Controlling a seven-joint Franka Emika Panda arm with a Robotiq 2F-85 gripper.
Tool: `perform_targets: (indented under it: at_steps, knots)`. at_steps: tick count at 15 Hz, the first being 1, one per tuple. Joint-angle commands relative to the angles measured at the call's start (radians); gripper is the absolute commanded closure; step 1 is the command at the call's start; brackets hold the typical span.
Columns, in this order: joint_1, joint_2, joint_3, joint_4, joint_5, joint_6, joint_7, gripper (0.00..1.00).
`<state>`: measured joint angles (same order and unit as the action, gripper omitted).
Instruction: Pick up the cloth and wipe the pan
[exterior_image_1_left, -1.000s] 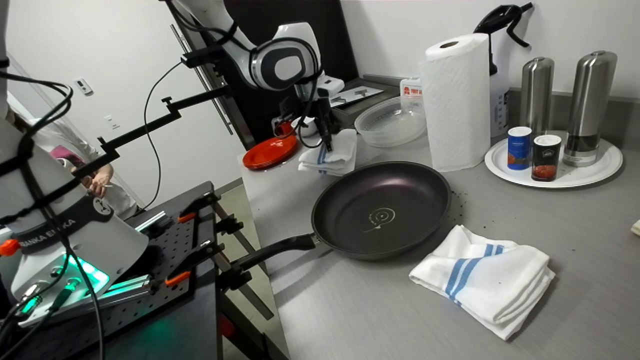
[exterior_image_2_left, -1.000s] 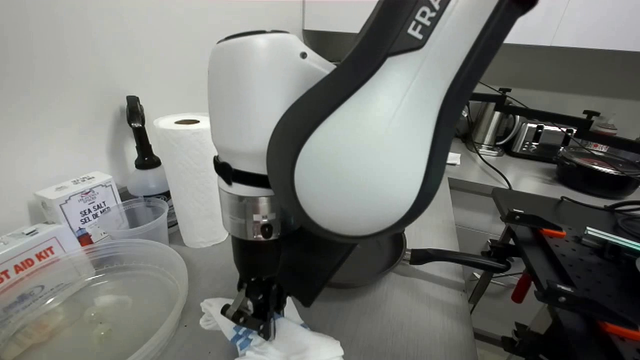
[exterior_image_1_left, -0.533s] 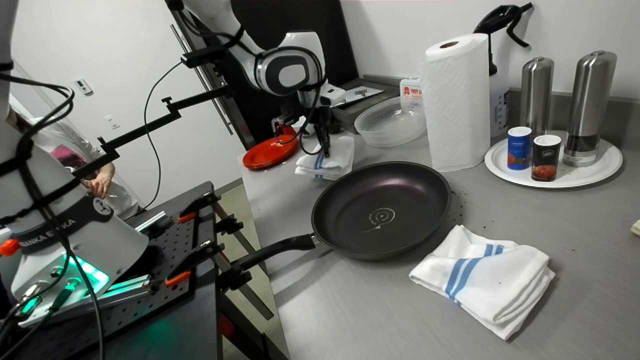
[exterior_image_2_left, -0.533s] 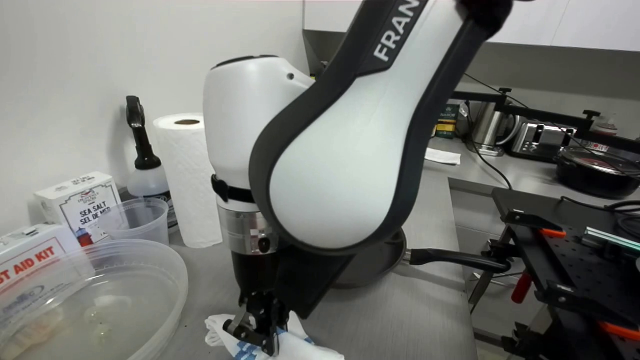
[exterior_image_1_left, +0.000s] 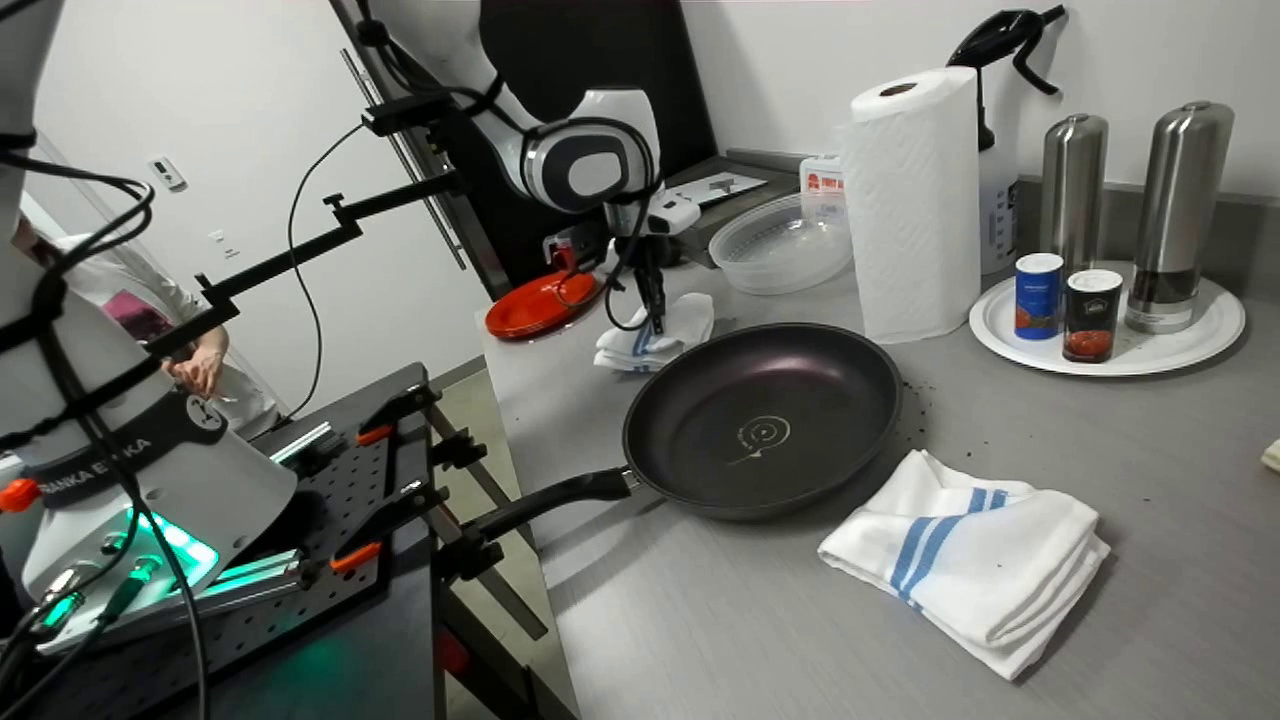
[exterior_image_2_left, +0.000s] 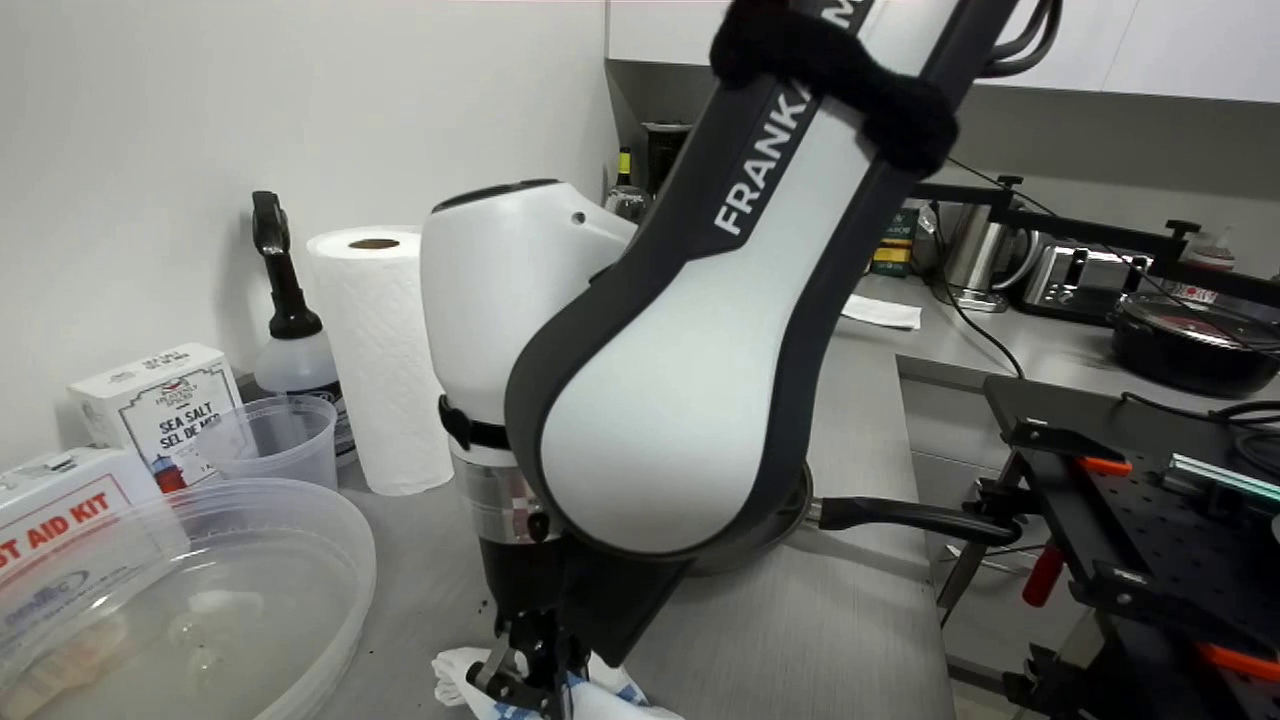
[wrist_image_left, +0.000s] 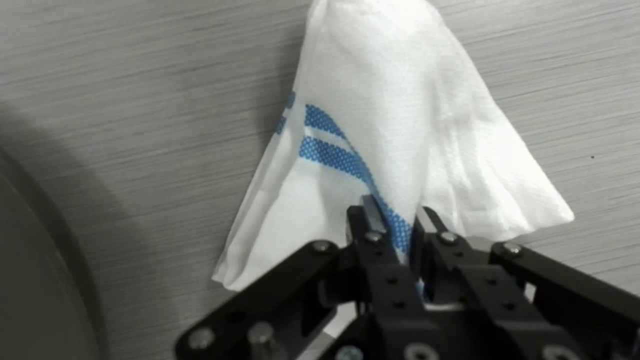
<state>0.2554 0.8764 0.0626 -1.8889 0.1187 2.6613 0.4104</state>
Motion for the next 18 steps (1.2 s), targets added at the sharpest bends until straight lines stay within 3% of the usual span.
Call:
perform_targets:
  at_steps: [1, 2, 3, 9, 11, 18]
  knots:
    - [-0.001, 0.023, -0.004, 0.039, 0.016, -0.045, -0.015, 0.96]
    - [-0.001, 0.024, -0.006, 0.04, 0.015, -0.053, -0.014, 0.61]
    - [-0.004, 0.022, -0.004, 0.039, 0.014, -0.064, -0.019, 0.6]
    - [0.006, 0.016, -0.026, 0.029, 0.005, -0.109, -0.001, 0.18]
    - [-0.03, -0.007, 0.006, 0.019, 0.021, -0.144, -0.044, 0.03]
    - [-0.11, -0.115, 0.066, -0.019, 0.068, -0.158, -0.146, 0.0]
